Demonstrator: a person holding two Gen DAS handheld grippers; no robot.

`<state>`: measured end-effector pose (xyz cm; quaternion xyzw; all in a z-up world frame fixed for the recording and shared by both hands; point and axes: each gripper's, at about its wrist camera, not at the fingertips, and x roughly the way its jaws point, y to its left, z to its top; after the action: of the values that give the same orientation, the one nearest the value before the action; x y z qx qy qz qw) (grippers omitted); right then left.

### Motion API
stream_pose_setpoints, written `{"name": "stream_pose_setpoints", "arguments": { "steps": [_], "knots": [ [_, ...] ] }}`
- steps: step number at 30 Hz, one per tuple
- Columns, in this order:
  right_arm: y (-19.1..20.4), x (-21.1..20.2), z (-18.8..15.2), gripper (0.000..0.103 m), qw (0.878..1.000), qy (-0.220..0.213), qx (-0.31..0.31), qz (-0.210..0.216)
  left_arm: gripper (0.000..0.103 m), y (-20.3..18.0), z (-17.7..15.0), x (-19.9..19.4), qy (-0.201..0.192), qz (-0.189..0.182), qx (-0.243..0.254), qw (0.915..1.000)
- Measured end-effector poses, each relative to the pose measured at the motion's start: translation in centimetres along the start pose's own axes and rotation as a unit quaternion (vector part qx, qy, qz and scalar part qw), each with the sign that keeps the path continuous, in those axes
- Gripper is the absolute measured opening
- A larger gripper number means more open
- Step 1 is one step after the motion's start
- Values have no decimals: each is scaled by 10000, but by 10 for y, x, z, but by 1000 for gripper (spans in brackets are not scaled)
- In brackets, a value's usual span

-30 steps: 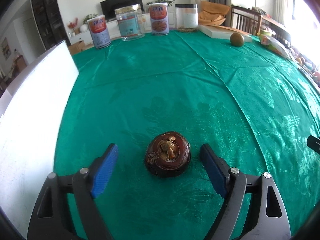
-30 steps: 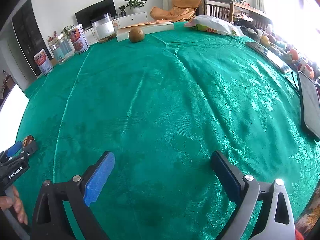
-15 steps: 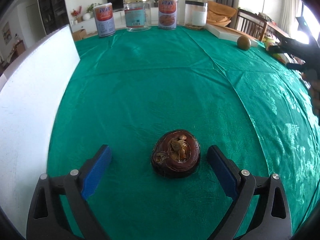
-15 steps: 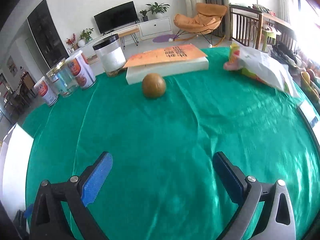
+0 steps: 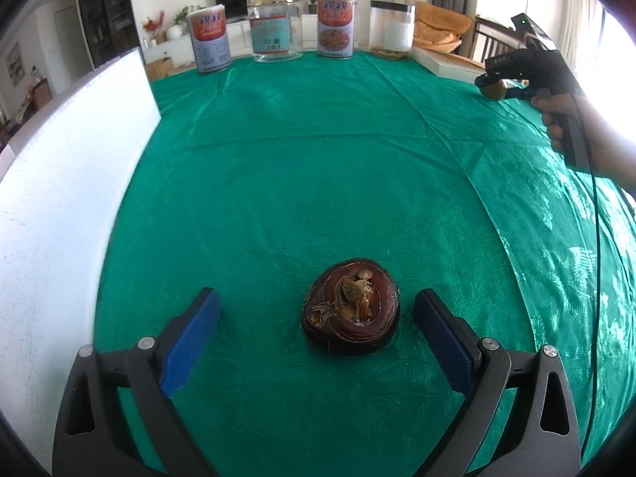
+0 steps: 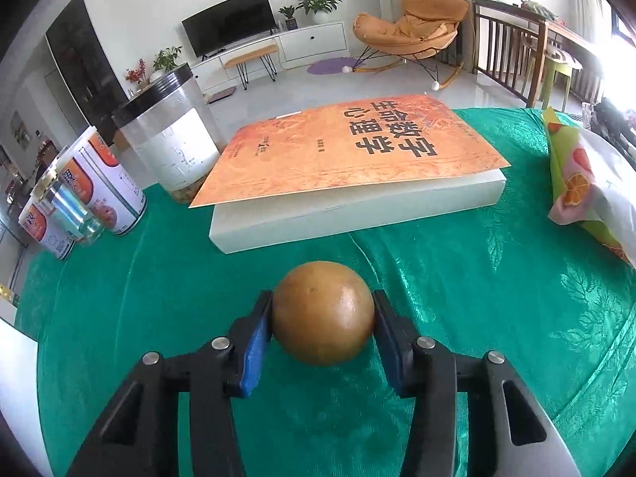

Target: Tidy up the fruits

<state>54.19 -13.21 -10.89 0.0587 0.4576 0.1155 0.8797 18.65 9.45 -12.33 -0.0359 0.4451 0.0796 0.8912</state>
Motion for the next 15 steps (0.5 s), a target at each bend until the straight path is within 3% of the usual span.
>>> {"name": "stream_pose_setpoints", "arguments": {
  "steps": [5,10,15],
  "knots": [
    [29,-70,-66,48,9985,241,-93,486,99,0,0,0,1,1,2,10000],
    [76,-149,-180,48,9941,533,-259,908,99,0,0,0,1,3,3,10000],
    [109,-172,-271,48,9962,571,-611,251,99,-1,0,0,1,3,2,10000]
  ]
}}
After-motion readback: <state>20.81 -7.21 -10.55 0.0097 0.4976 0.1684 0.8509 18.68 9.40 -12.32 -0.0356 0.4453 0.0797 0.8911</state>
